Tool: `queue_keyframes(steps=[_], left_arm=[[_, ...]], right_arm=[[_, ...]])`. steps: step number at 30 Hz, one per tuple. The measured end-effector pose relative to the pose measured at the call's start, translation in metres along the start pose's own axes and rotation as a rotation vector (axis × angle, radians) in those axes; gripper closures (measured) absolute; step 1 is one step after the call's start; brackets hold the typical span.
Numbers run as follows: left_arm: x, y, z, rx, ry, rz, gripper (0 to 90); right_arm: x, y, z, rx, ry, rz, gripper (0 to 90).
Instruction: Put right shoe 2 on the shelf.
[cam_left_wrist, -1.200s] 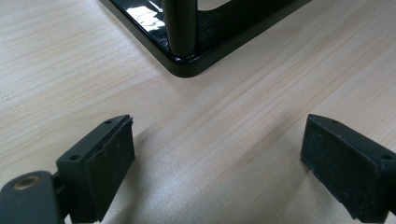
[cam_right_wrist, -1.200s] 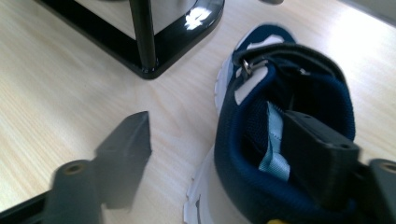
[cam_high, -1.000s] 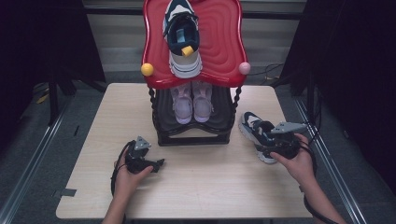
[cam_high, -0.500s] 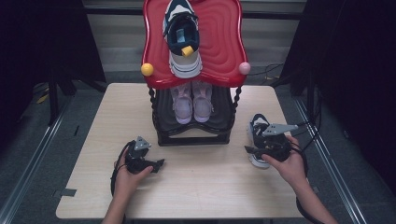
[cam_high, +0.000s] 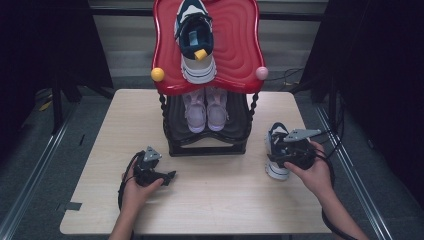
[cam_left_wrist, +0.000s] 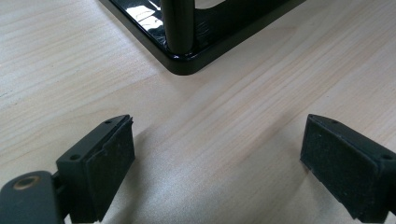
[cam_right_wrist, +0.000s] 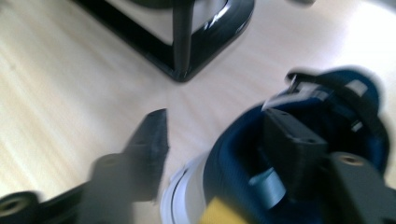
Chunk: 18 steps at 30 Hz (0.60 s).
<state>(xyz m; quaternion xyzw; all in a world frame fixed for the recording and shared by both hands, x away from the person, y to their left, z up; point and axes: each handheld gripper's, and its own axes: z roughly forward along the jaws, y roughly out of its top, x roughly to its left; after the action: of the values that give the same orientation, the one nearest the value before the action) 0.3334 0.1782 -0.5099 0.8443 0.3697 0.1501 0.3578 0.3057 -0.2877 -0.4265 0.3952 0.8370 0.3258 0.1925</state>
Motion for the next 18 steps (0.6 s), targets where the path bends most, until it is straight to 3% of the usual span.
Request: queue_keyframes(steps=[3,6,7,9,10,12,18], left_arm=[[0.000,0.000,0.000,0.000,0.000,0.000,9.2],[0.000,0.000,0.000,-0.001,0.004,0.003,9.2],[0.000,0.000,0.000,0.000,-0.001,-0.001,9.2],[0.000,0.000,0.000,-0.001,0.004,0.003,9.2],[0.000,0.000,0.000,0.000,0.002,0.000,9.2],[0.000,0.000,0.000,-0.001,0.004,0.003,9.2],[0.000,0.000,0.000,0.000,0.000,0.000,9.2]], right_arm=[[0.001,-0.008,0.006,0.032,0.019,-0.004,55.3],[0.003,-0.010,0.005,0.012,-0.018,-0.012,70.2],[0.003,-0.010,0.004,0.006,0.004,0.012,73.1],[0.003,-0.009,0.003,0.000,0.025,0.028,74.3],[0.004,-0.008,0.004,0.002,0.016,0.006,74.7],[0.007,-0.007,0.003,0.009,0.024,0.005,76.0],[0.021,-0.005,0.002,-0.008,0.108,0.021,76.2]])
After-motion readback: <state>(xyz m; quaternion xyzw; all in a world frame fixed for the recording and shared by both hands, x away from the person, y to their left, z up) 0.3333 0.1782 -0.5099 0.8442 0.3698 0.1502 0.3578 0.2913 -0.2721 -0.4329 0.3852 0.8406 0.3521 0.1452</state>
